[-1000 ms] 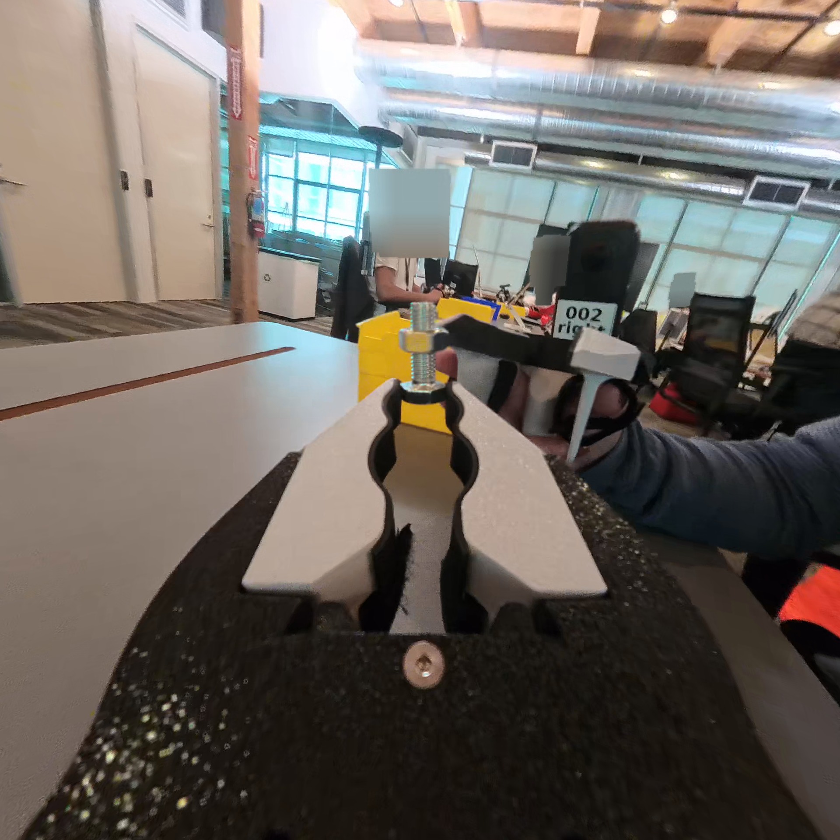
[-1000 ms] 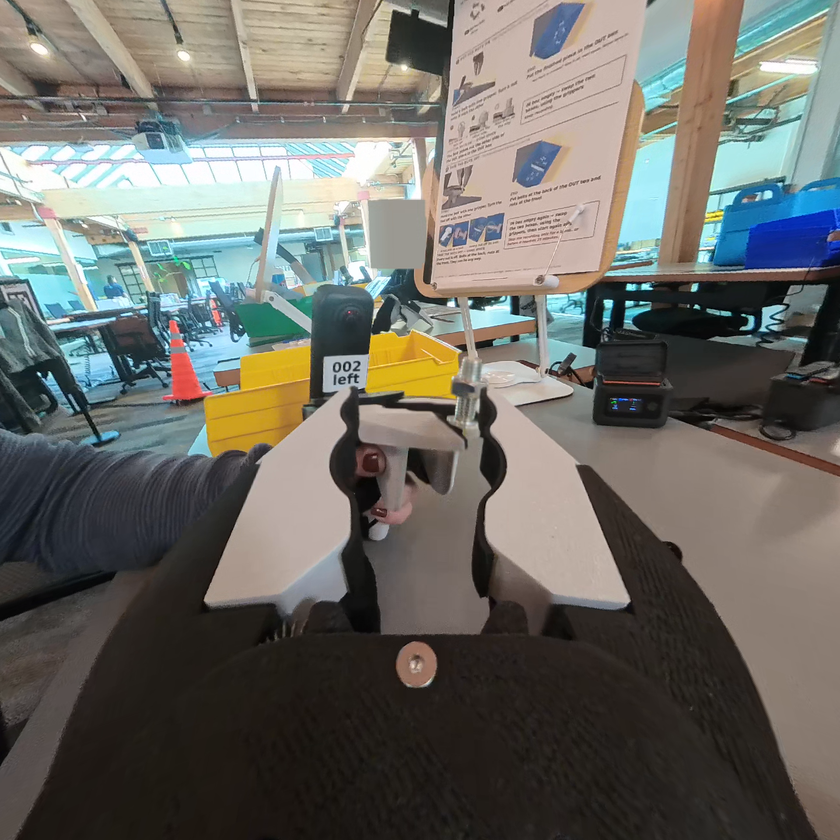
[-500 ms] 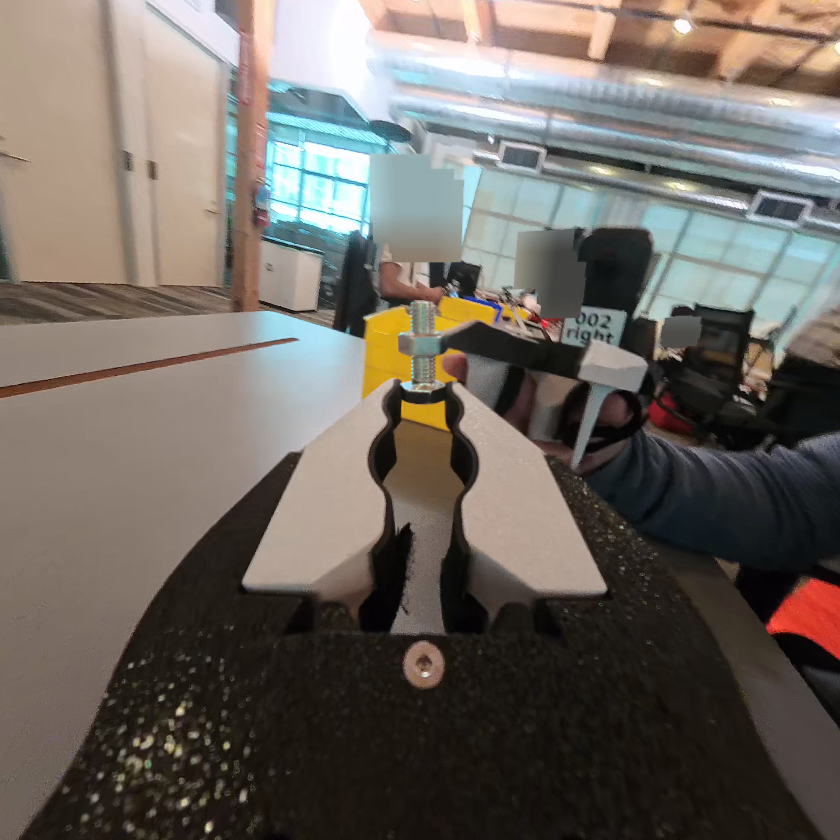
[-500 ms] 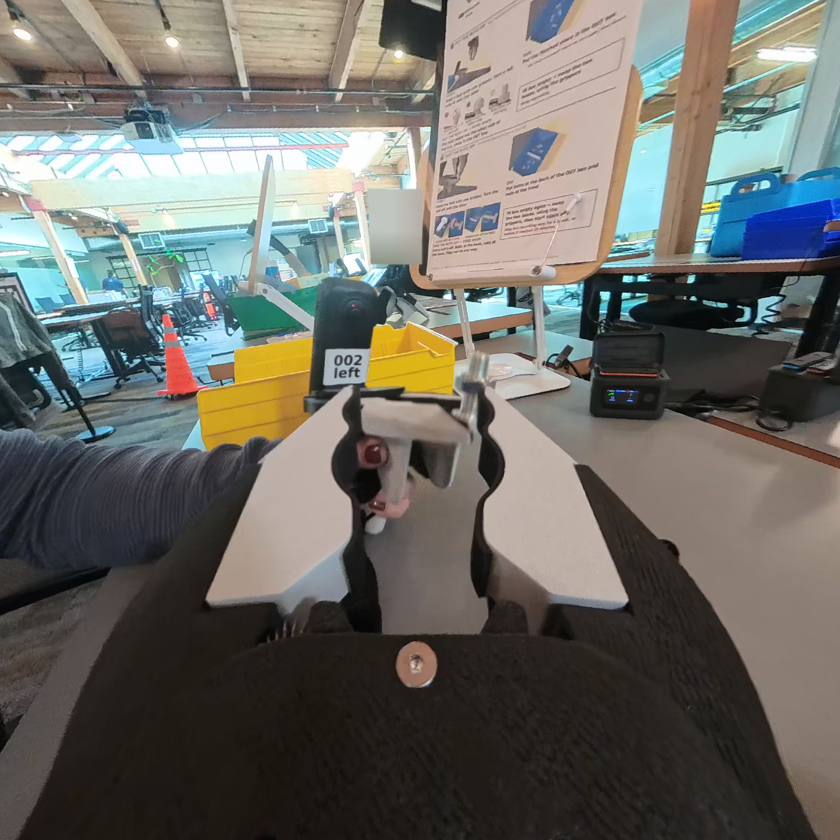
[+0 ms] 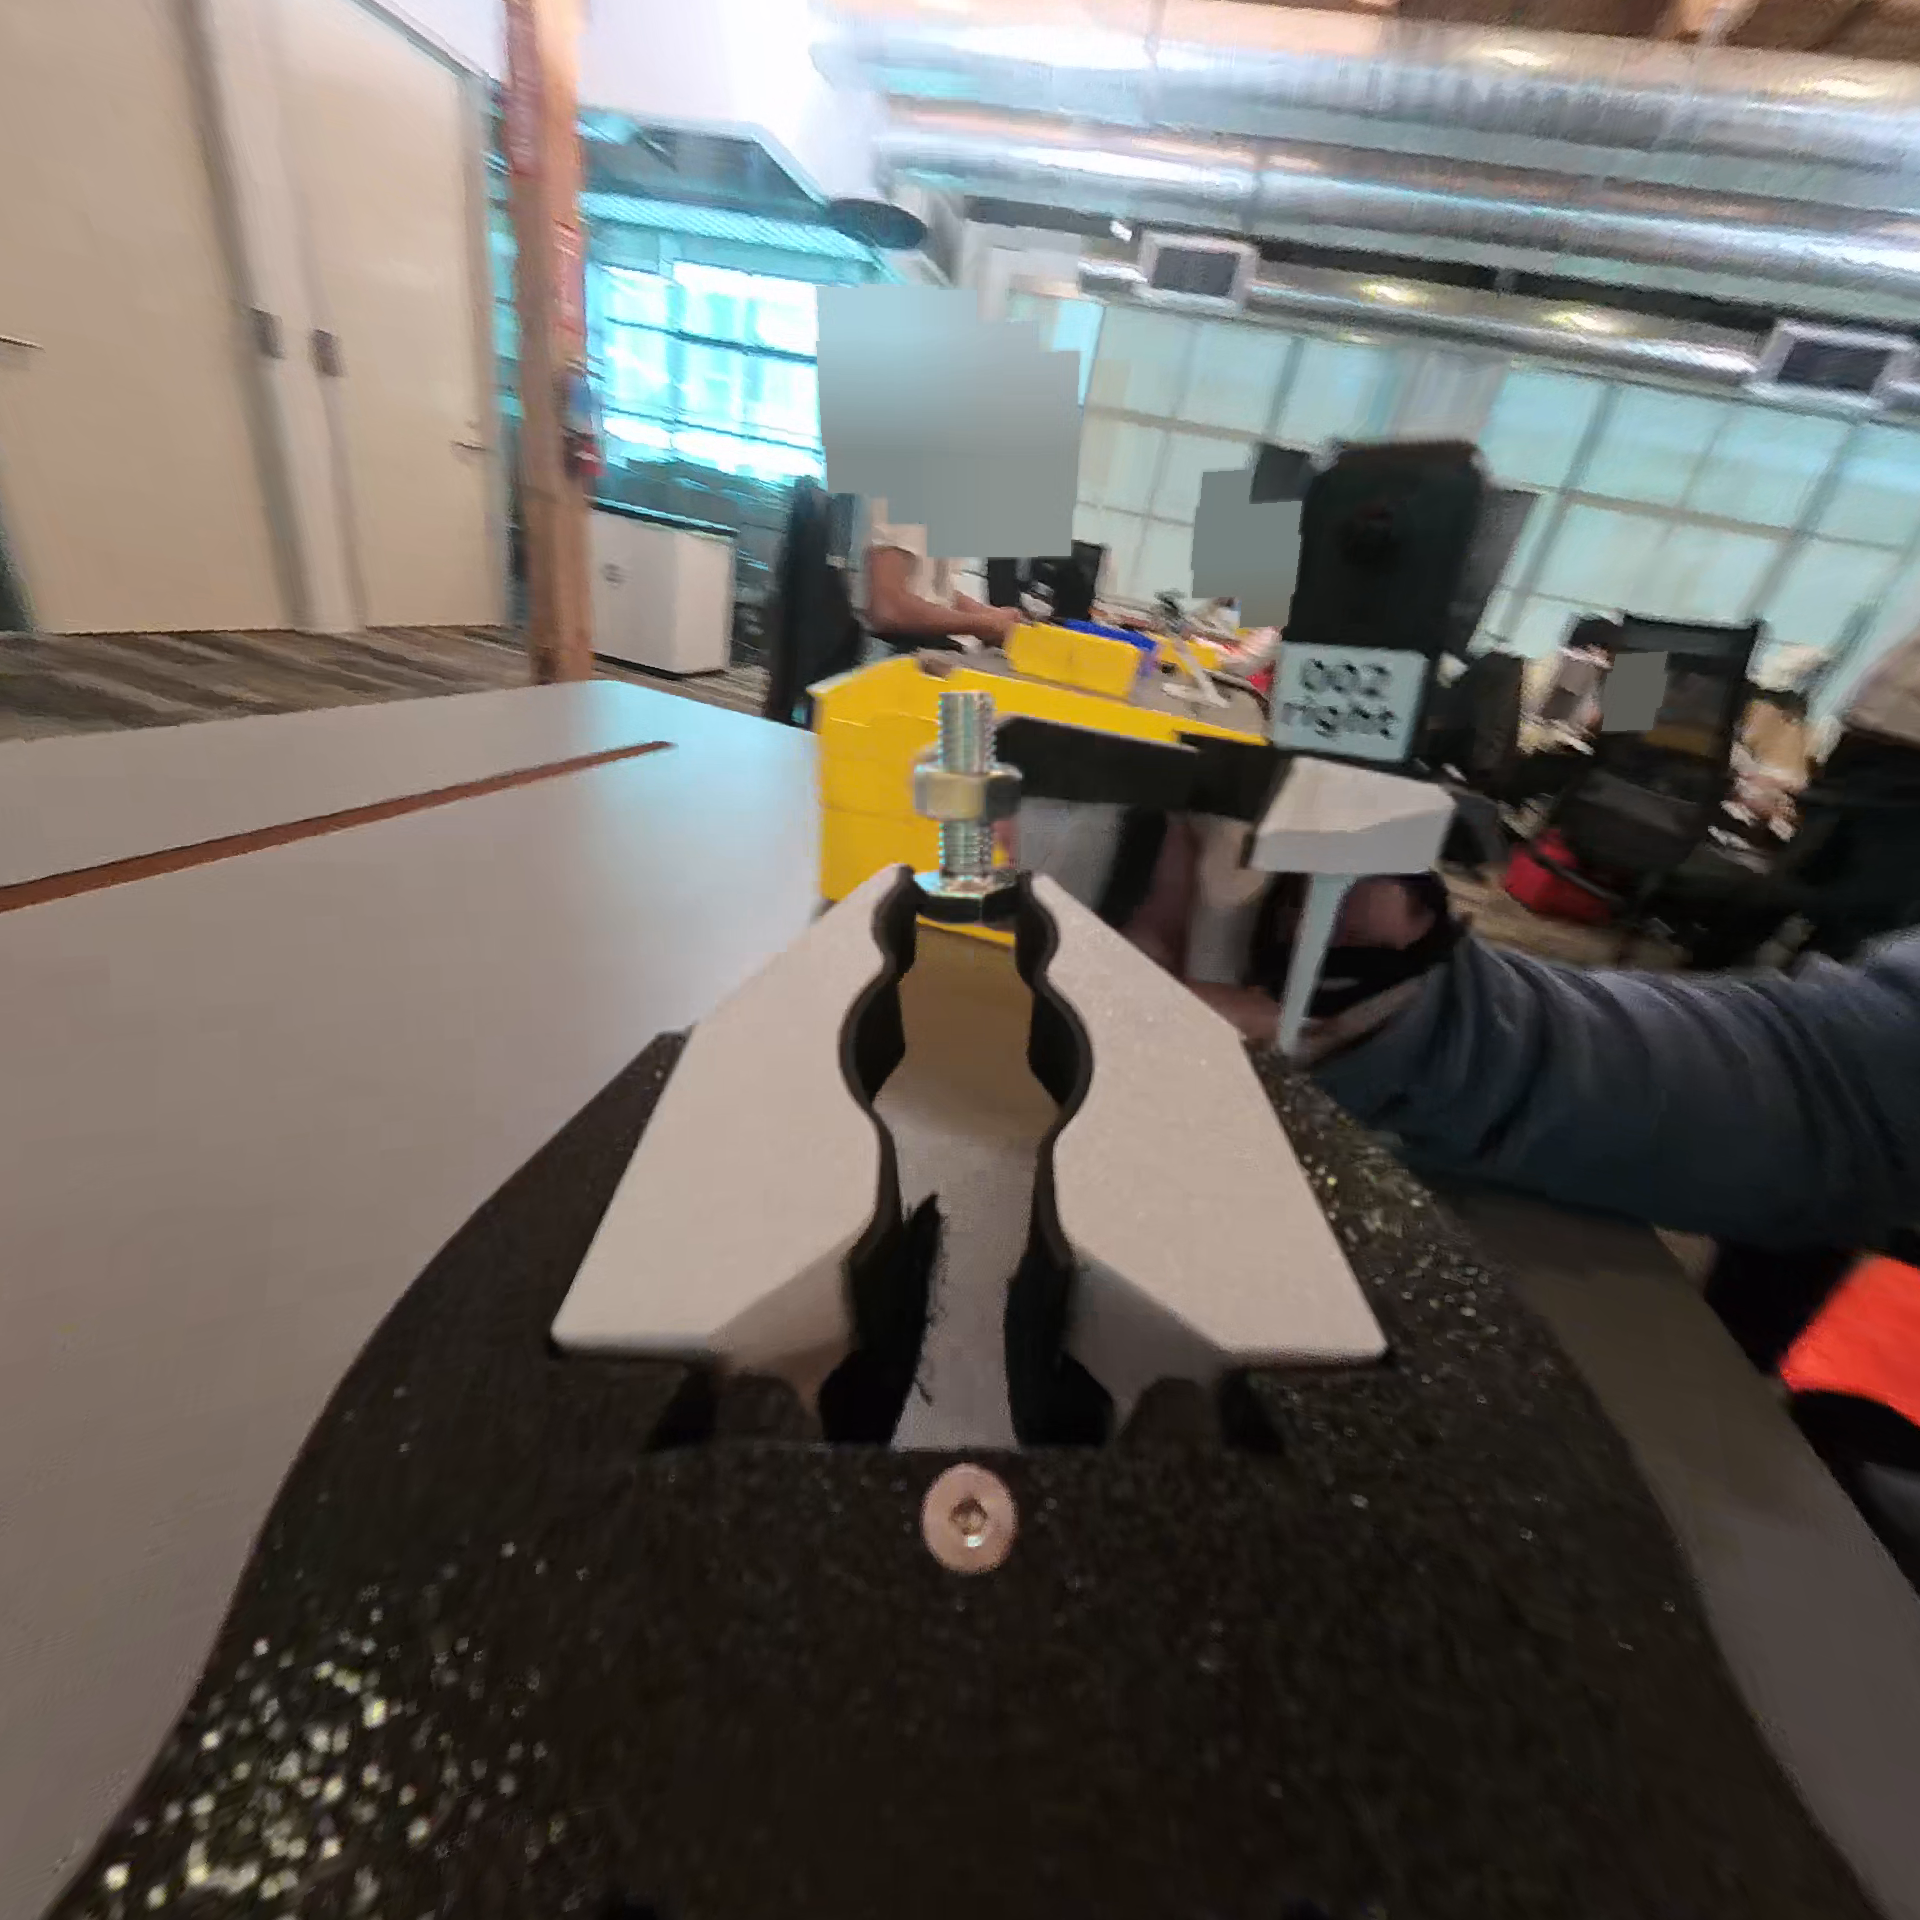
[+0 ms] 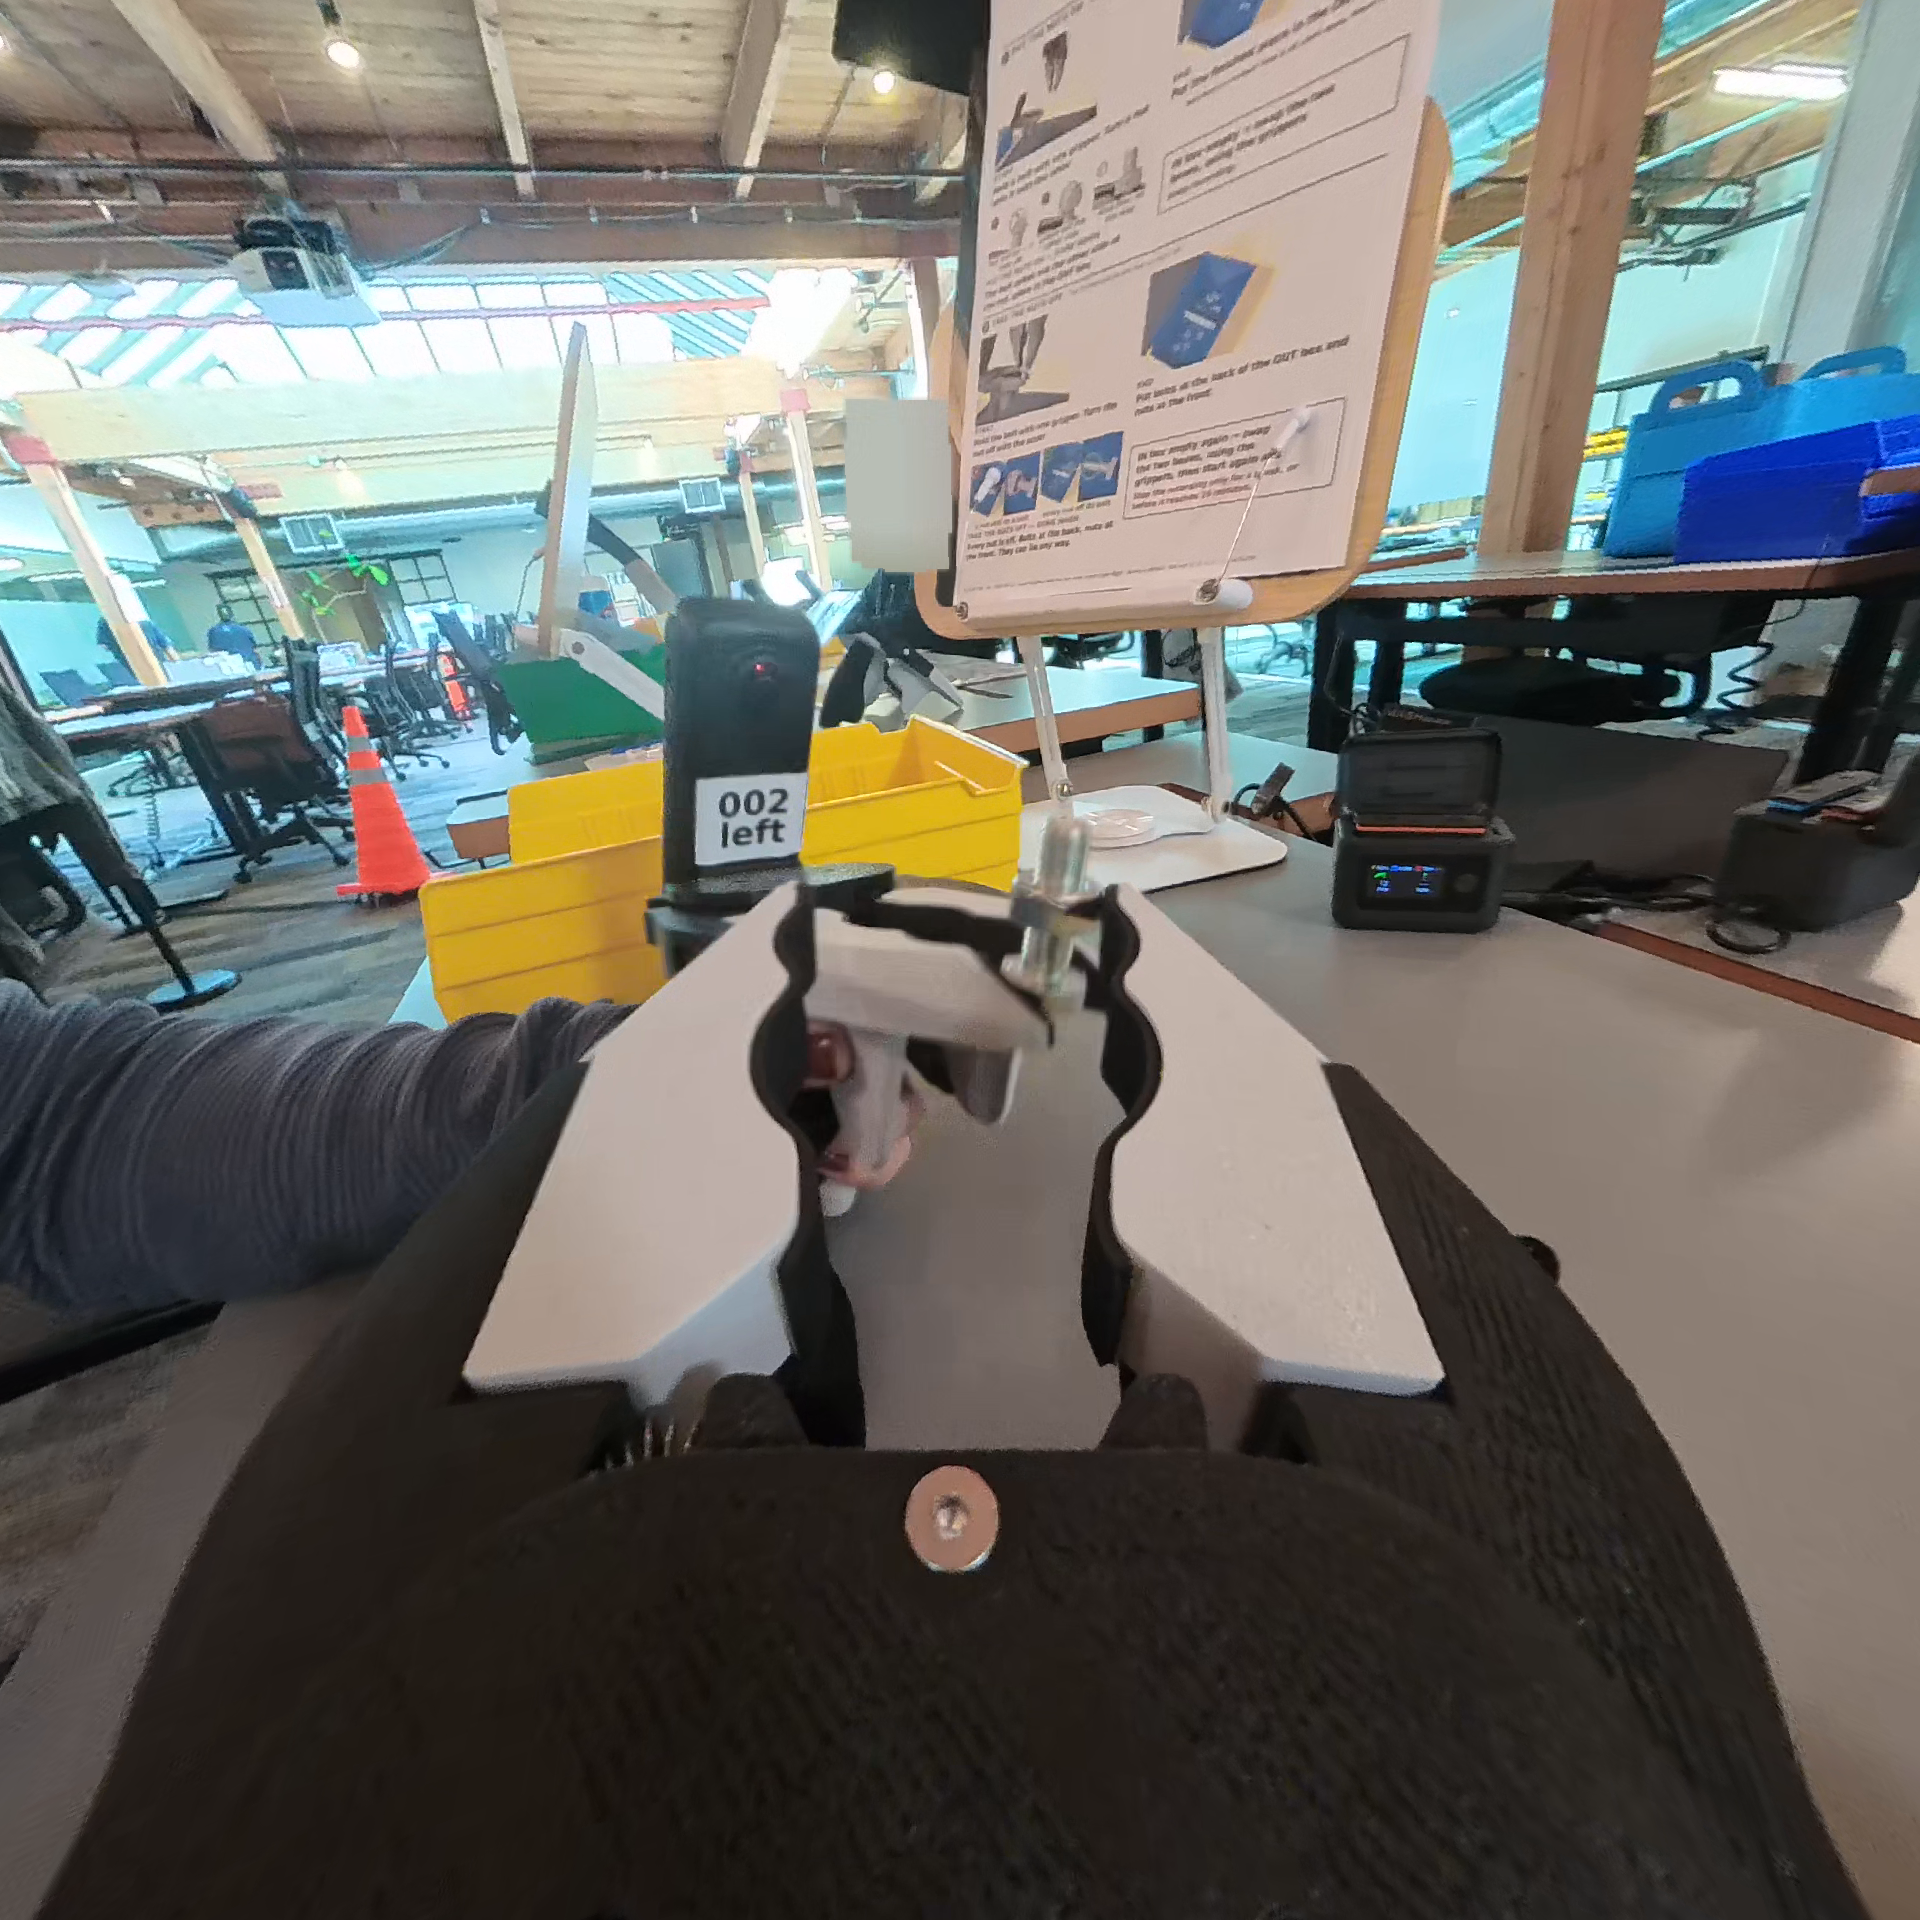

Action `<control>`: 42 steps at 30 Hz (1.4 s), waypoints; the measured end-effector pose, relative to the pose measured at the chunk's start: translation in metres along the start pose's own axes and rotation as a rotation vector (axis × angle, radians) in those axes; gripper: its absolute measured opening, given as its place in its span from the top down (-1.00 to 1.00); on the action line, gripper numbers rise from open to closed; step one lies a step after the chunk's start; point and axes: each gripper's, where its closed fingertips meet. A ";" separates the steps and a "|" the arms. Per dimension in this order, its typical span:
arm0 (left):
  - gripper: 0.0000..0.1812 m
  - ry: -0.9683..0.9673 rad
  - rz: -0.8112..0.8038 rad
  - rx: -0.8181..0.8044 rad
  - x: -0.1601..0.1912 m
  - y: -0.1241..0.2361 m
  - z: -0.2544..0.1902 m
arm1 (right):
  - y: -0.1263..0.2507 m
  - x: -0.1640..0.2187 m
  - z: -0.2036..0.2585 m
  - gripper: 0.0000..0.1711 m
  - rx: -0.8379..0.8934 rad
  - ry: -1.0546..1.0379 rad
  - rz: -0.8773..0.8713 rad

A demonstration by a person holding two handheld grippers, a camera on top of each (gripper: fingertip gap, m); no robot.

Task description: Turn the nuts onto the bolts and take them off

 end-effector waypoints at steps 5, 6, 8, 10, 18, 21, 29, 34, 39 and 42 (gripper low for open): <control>0.82 0.077 -0.058 0.005 -0.012 0.010 0.010 | 0.004 -0.004 -0.007 0.44 0.022 -0.019 -0.024; 0.82 0.084 -0.043 0.054 -0.009 0.006 0.001 | 0.003 -0.003 -0.006 0.43 0.021 -0.017 -0.019; 0.82 0.080 0.016 0.144 0.002 -0.003 -0.018 | 0.000 0.000 -0.003 0.41 0.006 -0.020 -0.006; 0.82 0.066 0.080 0.203 0.015 -0.010 -0.033 | -0.001 0.002 0.002 0.41 -0.010 -0.018 -0.003; 0.82 0.068 -0.079 -0.075 -0.009 0.010 0.019 | 0.000 0.000 0.000 0.44 0.020 0.019 -0.005; 0.82 0.106 -0.082 -0.001 -0.010 0.010 0.013 | -0.001 0.003 -0.006 0.40 0.060 0.022 0.001; 0.81 0.062 0.043 0.229 0.013 -0.009 -0.035 | -0.004 0.009 0.009 0.44 -0.042 -0.037 0.027; 0.82 0.039 -0.027 -0.085 -0.002 0.009 0.022 | 0.001 0.004 0.004 0.60 -0.035 -0.030 0.009; 0.82 0.097 -0.050 0.133 -0.007 0.006 -0.007 | 0.003 -0.001 -0.007 0.41 0.045 -0.005 -0.011; 0.82 0.070 0.035 0.236 0.010 -0.004 -0.032 | -0.001 0.003 0.001 0.39 0.008 -0.016 0.002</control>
Point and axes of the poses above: each gripper's, where its closed fingertips meet, y back along the fingers, x out of its underside, z = x × y across the jaws, and after that the axes turned 1 degree about -z, right-handed
